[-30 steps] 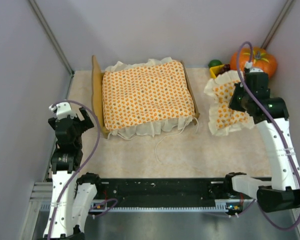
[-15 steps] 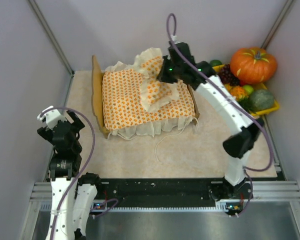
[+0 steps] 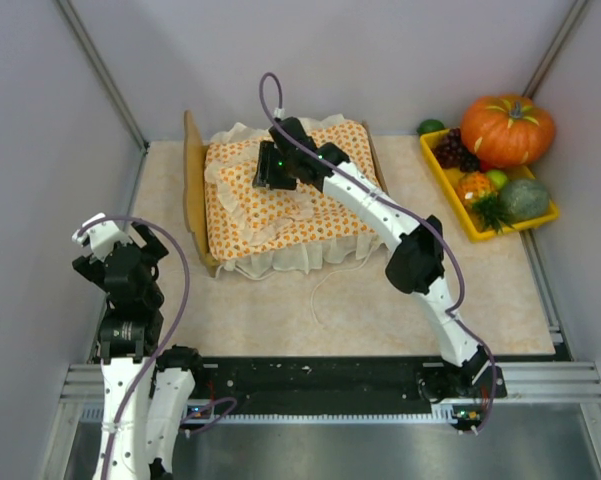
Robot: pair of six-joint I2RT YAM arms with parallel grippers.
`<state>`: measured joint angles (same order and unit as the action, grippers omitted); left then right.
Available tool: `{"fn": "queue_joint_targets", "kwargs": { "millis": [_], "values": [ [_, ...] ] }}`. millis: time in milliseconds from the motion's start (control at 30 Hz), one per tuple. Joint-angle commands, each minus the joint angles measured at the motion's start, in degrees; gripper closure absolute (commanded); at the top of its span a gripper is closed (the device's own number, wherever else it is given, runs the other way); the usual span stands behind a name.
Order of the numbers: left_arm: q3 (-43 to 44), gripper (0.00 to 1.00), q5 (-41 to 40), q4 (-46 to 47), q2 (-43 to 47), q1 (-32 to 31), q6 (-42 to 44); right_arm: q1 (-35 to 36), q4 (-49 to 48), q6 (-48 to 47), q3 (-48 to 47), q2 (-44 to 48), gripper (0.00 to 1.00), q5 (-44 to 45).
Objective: Set up the pet bed
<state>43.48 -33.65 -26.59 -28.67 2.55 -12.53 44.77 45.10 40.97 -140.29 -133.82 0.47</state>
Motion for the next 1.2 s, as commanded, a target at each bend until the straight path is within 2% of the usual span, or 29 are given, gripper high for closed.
{"fn": "queue_joint_targets", "kwargs": {
  "millis": [0,100,233,367,467,733,900,933,967,1033,1067,1167],
  "values": [
    [-0.2,0.01,0.9,2.9,-0.5,0.2,0.1,0.8,-8.6,-9.3,-2.1,3.1,0.37,-3.6],
    [-0.2,0.01,1.5,2.9,-0.7,0.2,0.2,0.8,-9.4,-16.0,1.9,6.5,0.30,-1.3],
    [-0.2,0.01,2.1,3.0,-1.0,0.2,0.4,0.8,-9.5,-24.4,6.6,8.6,0.30,-2.3],
    [-0.3,0.01,2.3,2.9,-1.1,0.2,0.5,2.2,-8.4,-32.4,8.6,8.7,0.29,0.6],
    [-0.2,0.01,2.4,3.0,-1.3,0.2,0.6,2.4,-8.1,-33.0,7.3,7.3,0.29,-1.5],
    [-0.5,0.01,2.8,3.1,-1.2,0.3,0.8,3.7,-7.7,-33.3,3.5,1.1,0.29,-0.6],
    [-0.5,0.01,3.0,3.1,-1.2,0.3,0.8,4.2,-7.7,-34.1,3.2,-0.7,0.32,2.4],
    [-0.5,0.01,3.1,3.1,-1.3,0.3,0.8,4.3,-7.7,-34.9,2.9,-0.7,0.34,2.9],
    [-0.6,0.01,3.1,3.2,-1.3,0.2,0.8,4.2,-7.7,-35.1,2.7,-1.0,0.47,3.4],
    [-0.5,0.01,3.1,3.2,-1.3,0.2,0.8,4.4,-8.2,-35.3,2.5,-0.7,0.63,3.5],
    [-0.5,0.01,3.1,3.2,-1.3,0.3,0.9,4.4,-8.4,-35.3,2.3,-0.3,0.77,3.1],
    [-0.5,0.01,3.2,3.3,-1.3,0.3,1.0,5.5,-8.8,-35.6,0.4,0.0,1.00,4.3]
  ]
}}
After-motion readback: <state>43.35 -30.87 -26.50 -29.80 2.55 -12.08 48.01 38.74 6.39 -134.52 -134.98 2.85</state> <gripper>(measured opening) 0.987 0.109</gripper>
